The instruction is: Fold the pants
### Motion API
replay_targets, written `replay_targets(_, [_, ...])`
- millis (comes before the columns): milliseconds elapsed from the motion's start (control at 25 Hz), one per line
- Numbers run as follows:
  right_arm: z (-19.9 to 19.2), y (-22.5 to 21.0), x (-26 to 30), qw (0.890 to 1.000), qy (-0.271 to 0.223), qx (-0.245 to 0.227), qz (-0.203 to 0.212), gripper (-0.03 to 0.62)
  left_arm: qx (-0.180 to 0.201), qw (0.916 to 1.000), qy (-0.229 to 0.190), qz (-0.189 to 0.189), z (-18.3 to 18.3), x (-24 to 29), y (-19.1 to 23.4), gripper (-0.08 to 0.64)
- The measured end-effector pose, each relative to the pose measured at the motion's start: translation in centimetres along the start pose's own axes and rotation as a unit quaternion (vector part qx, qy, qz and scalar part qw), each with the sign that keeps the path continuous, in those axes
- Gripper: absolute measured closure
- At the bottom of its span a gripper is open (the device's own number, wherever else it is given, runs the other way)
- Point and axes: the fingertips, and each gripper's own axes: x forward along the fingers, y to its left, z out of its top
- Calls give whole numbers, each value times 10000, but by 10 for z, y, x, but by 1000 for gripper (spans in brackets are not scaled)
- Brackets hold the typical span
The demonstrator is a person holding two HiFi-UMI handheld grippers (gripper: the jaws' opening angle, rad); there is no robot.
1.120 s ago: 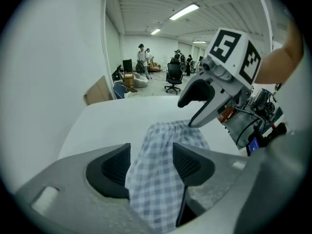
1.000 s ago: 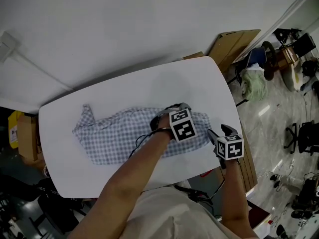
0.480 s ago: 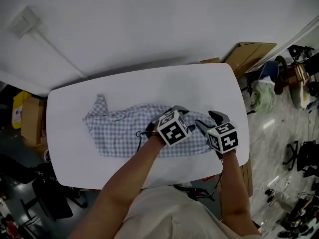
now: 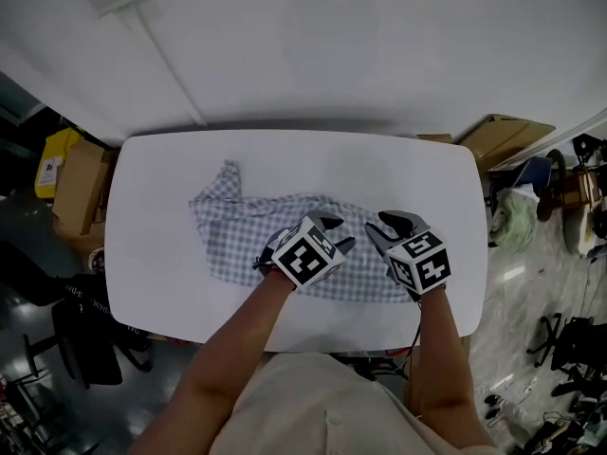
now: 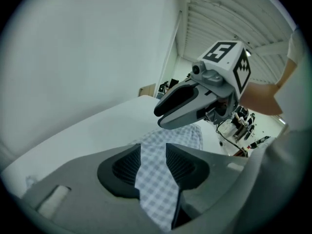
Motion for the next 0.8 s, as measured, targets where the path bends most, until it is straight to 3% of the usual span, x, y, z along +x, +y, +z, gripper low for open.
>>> replay_targets(280, [53,68,41,9944,-25,-731,764,479,-1128,9910,-276,669,-66,-75,24,492])
replay_targets(600, [90,165,92,9768,169,-1374,1635,454,-2217,9660,-185,1320,-158,-162,45,494])
replay_targets(800, [100,218,117,9660,258,-1613,2004,449,-2619,9535,-76,1490,-201,-203,47,473])
